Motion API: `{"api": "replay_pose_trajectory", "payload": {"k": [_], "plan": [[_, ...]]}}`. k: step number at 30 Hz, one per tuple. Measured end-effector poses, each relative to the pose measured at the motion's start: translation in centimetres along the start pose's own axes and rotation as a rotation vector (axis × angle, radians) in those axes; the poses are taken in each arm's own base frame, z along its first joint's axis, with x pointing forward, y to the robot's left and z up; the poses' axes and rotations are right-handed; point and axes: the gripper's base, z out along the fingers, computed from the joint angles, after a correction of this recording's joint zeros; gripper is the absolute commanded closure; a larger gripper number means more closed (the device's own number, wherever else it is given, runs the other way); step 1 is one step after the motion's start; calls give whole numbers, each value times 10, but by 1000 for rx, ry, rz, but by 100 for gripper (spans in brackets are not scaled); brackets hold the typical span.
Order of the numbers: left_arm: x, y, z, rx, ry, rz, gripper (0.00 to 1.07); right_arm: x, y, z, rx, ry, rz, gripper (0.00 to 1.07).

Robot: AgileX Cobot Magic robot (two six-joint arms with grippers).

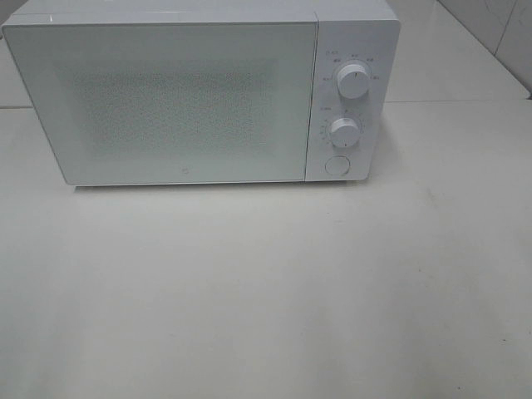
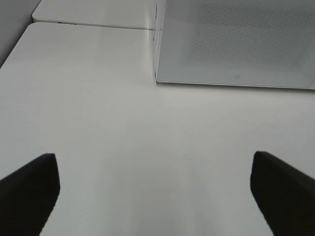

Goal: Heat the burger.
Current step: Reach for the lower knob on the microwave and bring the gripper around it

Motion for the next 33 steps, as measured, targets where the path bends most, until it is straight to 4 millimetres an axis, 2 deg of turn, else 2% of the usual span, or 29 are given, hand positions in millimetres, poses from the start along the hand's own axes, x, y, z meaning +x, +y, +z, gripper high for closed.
{"api": "replay_pose_trajectory", "payload": {"k": [8,33], "plan": [[0,0,0,0,0,0,8,6,5,27,-31,10,-11,31],[0,0,0,0,0,0,8,-5,16,79,-108,-84,16,31]]}}
